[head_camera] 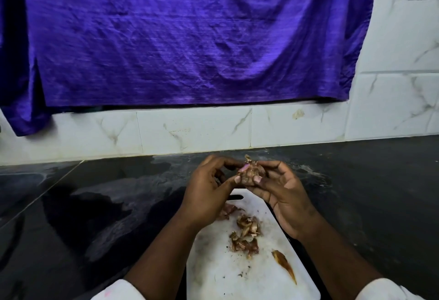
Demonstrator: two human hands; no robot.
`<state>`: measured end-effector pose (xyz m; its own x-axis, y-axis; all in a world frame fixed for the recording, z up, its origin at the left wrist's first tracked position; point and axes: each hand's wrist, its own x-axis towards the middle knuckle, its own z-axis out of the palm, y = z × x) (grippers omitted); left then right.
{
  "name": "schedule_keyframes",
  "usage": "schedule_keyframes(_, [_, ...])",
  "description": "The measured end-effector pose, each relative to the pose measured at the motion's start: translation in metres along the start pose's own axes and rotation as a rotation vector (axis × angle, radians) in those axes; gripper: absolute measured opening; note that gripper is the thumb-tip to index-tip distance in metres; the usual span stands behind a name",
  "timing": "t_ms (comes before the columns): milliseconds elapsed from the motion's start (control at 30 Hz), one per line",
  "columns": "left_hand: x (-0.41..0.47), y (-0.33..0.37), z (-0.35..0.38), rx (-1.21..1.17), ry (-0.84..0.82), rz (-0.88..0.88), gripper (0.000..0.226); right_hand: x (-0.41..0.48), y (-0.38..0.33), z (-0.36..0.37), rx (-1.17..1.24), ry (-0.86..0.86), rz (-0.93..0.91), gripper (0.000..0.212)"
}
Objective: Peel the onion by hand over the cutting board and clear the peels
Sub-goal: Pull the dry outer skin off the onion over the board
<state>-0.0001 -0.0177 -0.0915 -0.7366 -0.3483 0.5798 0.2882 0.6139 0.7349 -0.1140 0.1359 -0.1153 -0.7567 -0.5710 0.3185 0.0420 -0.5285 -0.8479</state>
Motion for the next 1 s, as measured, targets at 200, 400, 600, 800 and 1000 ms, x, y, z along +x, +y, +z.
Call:
schedule_keyframes(200, [-0.001, 0.004, 0.005, -0.083, 0.023, -0.020, 0.013, -0.003, -0.003, 0.001, -0.195, 0.008, -0.067, 0.061])
schedule_keyframes(400, [-0.004, 0.012, 0.008, -0.140, -0.014, -0.070, 0.015, -0.006, -0.004, 0.003, -0.322, -0.001, -0.107, 0.060])
schedule_keyframes(600, [-0.003, 0.012, 0.009, -0.122, -0.003, -0.104, 0.013, -0.007, -0.002, 0.004, -0.391, 0.009, -0.149, 0.057])
schedule_keyframes(800, [0.000, 0.001, 0.008, -0.077, -0.035, -0.151, 0.012, -0.006, 0.002, 0.002, -0.432, -0.009, -0.206, 0.058])
schedule_keyframes(1000, [-0.003, 0.005, 0.012, -0.107, -0.033, -0.180, 0.021, -0.004, 0.006, 0.001, -0.506, -0.009, -0.264, 0.056])
